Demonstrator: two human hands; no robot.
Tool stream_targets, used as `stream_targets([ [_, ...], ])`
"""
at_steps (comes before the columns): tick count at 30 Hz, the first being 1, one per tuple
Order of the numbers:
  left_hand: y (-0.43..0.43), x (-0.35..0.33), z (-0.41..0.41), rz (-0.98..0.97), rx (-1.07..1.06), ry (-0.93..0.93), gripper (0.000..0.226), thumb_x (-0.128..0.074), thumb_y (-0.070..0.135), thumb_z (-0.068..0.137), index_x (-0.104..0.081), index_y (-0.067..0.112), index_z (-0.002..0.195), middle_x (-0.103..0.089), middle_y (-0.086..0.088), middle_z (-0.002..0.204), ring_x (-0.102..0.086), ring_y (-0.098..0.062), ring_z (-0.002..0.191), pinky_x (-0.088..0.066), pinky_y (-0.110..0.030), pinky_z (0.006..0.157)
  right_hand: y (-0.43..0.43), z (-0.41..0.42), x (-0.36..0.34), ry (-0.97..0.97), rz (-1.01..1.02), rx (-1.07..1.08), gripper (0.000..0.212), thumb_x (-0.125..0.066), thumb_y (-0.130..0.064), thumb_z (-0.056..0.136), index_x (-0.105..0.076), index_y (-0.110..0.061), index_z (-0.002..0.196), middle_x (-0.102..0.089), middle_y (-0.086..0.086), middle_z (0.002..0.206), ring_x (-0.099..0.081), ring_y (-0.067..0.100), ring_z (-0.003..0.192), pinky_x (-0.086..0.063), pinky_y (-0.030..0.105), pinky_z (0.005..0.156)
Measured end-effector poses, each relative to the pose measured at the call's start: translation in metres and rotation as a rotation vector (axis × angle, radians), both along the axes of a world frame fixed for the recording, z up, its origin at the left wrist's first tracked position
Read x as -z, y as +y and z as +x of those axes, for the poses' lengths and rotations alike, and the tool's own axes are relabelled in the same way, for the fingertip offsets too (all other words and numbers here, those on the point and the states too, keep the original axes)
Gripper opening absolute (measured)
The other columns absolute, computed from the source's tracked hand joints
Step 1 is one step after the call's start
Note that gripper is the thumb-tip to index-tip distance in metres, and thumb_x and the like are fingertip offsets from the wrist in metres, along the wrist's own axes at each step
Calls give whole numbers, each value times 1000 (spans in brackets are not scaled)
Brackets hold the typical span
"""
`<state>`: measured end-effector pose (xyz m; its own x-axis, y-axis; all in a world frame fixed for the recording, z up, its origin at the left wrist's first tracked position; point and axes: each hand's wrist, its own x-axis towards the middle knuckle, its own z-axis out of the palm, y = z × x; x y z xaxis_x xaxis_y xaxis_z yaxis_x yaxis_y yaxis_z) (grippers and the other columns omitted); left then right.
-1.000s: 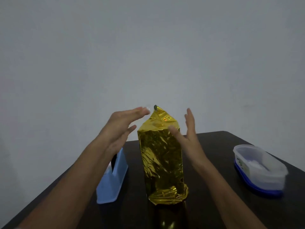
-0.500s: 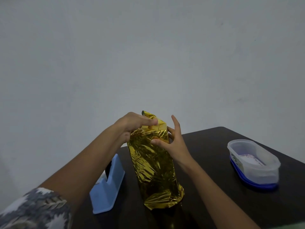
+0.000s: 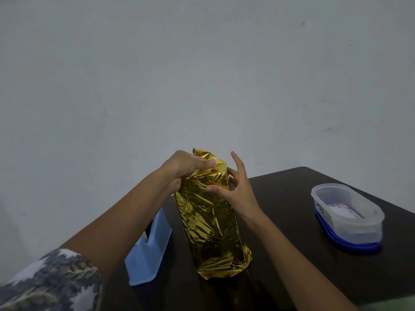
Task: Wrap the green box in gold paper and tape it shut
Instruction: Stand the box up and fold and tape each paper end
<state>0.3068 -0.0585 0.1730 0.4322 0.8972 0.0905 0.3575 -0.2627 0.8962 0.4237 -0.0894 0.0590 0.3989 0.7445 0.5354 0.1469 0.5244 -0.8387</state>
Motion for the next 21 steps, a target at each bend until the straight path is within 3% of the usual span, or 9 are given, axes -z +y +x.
stream_targets([
  [3, -1, 2, 1, 18, -13, -1, 30, -79, 19, 74, -70, 5, 98, -70, -14, 86, -68, -25, 74, -55, -29, 61, 0, -1, 0, 0, 0, 4, 109, -79, -35, 59, -13, -40, 145, -41, 5, 145, -36, 24, 134, -34, 37, 105],
  [10, 3, 16, 4, 134, -33, -66, 8, -80, 15, 70, -74, 15, 76, -71, -13, 97, -64, -33, 100, -50, -49, 93, 2, -2, 1, 19, 14, 30, 119, -80, -38, 54, -5, -41, 146, -41, 6, 146, -36, 23, 135, -33, 39, 108],
  [14, 4, 26, 6, 246, -71, -96, 6, -79, 19, 73, -74, 22, 76, -70, -6, 103, -62, -28, 103, -49, -48, 95, 2, -1, 2, 25, 27, 25, 120, -81, -38, 52, -7, -42, 147, -41, 8, 145, -37, 23, 135, -34, 41, 109],
  [16, 6, 27, 8, 300, -101, -73, 33, -80, 25, 72, -71, 19, 104, -63, -2, 116, -57, -23, 109, -47, -47, 97, 2, 1, 2, 23, 31, 24, 121, -85, -38, 54, -8, -42, 147, -40, 7, 145, -37, 24, 135, -35, 44, 109],
  [18, 10, 25, 8, 301, -164, 4, 86, -83, 31, 68, -40, 14, 140, -45, -7, 137, -45, -26, 124, -43, -48, 101, 3, 1, 3, 19, 38, 26, 120, -86, -37, 55, -9, -41, 147, -39, 7, 146, -36, 25, 135, -35, 44, 109],
  [19, 12, 24, 7, 293, -200, 34, 103, -84, 35, 65, -26, 12, 146, -36, -10, 145, -39, -29, 131, -42, -48, 102, 3, 0, 3, 17, 41, 28, 120, -86, -36, 55, -9, -41, 147, -38, 7, 147, -35, 25, 136, -33, 42, 109],
  [21, 15, 21, 9, 287, -249, 80, 115, -85, 42, 61, -16, 9, 147, -27, -12, 149, -32, -31, 135, -41, -48, 103, 3, 0, 3, 13, 42, 27, 119, -82, -36, 53, -10, -40, 147, -37, 7, 147, -34, 25, 136, -33, 38, 106],
])
